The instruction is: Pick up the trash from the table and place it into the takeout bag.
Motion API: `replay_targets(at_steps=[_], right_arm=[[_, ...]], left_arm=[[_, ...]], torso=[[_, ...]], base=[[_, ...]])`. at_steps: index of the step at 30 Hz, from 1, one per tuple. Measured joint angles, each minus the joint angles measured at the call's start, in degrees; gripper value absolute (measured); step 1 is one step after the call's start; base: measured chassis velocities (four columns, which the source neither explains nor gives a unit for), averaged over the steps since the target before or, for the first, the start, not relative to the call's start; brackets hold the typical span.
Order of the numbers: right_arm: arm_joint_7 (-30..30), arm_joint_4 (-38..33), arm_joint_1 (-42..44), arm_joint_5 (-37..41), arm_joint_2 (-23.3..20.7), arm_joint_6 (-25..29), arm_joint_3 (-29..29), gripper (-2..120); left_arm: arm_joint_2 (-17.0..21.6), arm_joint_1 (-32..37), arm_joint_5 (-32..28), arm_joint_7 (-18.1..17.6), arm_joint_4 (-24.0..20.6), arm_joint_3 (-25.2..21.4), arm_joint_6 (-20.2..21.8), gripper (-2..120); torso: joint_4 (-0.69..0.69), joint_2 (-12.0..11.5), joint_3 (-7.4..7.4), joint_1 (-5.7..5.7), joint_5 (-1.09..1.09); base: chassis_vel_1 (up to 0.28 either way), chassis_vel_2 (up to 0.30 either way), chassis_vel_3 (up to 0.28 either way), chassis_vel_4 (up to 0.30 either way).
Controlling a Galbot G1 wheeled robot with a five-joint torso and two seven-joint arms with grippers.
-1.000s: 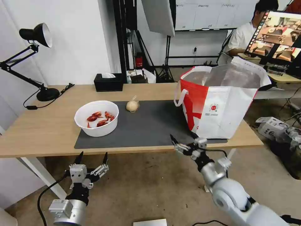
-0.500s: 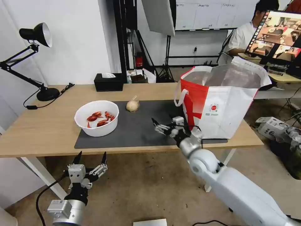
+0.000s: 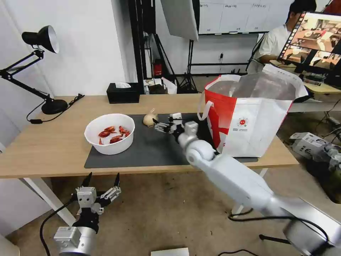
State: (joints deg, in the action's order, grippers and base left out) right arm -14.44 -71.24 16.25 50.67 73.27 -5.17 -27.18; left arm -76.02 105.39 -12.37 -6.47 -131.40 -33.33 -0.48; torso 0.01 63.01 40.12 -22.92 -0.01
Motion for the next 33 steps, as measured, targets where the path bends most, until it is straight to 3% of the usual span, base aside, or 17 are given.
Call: replay_targets(at_steps=[6, 13, 22, 33], right_arm=[[0.42, 7.66, -4.11, -1.14, 4.65, -1.54, -1.14, 100], [5.04, 20.17, -8.48, -1.89, 11.75, -1.94, 0.11, 100], [12.17, 29.94, -11.75, -2.80, 16.04, -2.35, 0.54, 100], [15.31, 33.94, -13.11, -6.23, 16.98, -3.14, 0.16, 100]], left_arm=[[0.07, 0.70, 0.03, 0.00, -0.25, -0.60, -0.31, 100], [-0.44, 1.02, 0.34, 0.00, -0.36, -0.62, -0.60, 100], [-0.74, 1.32, 0.36, 0.00, -0.47, -0.68, -0.78, 100], [-0.78, 1.40, 0.45, -0.01, -0.45, -0.56, -1.41, 100]], torso=[[-0.01, 0.01, -0.01, 0.00, 0.00], [0.00, 0.00, -0.01, 0.01, 0.00], [-0.01, 0.01, -0.01, 0.00, 0.00], [-0.01, 0.01, -0.01, 0.01, 0.01]], base=[[0.000, 0.000, 0.000, 0.000], [0.000, 0.000, 0.000, 0.000], [0.000, 0.000, 0.000, 0.000], [0.000, 0.000, 0.000, 0.000]])
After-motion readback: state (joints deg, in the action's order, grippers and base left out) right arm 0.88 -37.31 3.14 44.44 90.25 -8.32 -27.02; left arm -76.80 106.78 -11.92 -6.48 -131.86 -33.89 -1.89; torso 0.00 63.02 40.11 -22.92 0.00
